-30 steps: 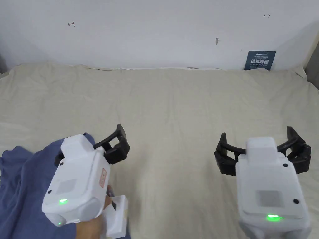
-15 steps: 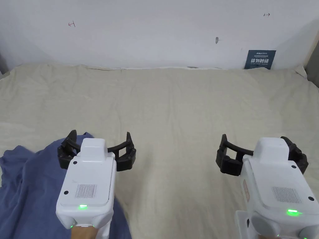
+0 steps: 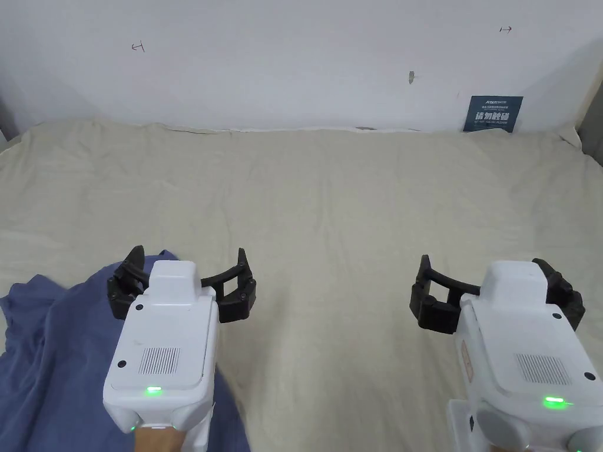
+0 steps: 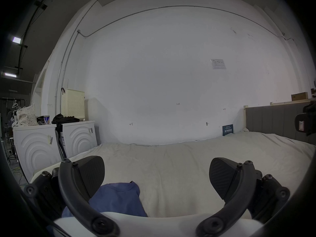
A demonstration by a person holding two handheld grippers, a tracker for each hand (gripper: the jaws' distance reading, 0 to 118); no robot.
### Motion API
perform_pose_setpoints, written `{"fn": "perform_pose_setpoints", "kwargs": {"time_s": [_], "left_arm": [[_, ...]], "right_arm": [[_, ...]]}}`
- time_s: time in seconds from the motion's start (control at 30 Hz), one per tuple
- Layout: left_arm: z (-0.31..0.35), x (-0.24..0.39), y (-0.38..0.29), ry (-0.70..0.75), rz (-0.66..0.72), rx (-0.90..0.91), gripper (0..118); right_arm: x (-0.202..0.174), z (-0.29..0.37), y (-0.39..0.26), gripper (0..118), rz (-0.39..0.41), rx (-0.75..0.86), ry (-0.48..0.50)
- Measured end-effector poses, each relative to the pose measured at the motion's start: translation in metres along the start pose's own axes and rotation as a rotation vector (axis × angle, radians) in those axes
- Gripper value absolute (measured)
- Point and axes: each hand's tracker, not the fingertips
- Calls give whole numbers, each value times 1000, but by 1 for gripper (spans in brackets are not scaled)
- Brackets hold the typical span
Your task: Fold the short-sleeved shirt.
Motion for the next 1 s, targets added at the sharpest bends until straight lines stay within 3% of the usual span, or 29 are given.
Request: {"fn": "perform_pose_setpoints", "kwargs": {"time_s": [0.6,0.63,0.67,0.7,0.77,0.8,1.0], "left_arm": [[5,5,7,-9,-12,13,118],[5,4,7,-12,-6,10,118],[6,4,8,-17,3,3,112],[8,4,9,-21,15,-1,99],[11,4,9,-40,49,-1,29],[11,5,10,-49,59,-12,1],[7,-2,7,-24,67,-62,0]], "right_arm": [[3,3,2,118,0,8,-5],[2,3,3,114,3,8,-5],[2,4,3,103,8,5,-8],[1,6,5,87,13,-1,-14],[-1,7,8,14,24,-15,-14],[-1,6,7,2,35,-21,-12],[-3,7,5,1,34,-31,4]]}}
